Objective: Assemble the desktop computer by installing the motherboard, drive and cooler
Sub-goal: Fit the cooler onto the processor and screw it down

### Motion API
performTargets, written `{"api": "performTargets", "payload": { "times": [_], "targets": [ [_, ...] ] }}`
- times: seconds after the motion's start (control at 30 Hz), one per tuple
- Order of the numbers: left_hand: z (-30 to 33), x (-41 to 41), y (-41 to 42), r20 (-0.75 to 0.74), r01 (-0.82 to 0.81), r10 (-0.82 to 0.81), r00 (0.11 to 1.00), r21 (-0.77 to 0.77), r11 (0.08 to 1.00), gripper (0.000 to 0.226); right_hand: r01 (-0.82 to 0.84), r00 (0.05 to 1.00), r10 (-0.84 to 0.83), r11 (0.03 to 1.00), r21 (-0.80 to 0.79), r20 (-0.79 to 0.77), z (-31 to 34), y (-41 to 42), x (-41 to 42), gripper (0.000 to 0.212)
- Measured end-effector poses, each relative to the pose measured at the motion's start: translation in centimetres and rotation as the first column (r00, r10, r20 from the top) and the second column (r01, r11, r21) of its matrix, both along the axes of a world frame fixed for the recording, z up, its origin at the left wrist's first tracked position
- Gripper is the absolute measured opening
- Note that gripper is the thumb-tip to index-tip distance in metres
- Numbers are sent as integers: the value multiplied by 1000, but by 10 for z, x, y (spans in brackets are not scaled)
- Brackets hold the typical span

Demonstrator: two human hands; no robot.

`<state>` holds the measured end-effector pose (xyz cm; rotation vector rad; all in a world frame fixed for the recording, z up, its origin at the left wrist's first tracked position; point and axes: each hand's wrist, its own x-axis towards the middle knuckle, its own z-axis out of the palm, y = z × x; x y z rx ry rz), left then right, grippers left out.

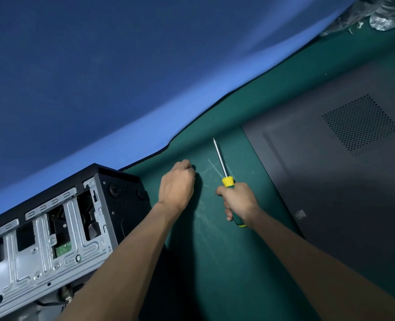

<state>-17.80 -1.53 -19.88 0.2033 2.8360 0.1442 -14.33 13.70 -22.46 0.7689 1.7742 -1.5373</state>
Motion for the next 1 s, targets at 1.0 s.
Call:
{"api": "performTargets", "payload": {
  "times": [1.0],
  "targets": [
    [179,263,-86,187,-296,563,805,949,108,7,-105,909,-80,906,-411,-410,194,-118,198,27]
  ]
}}
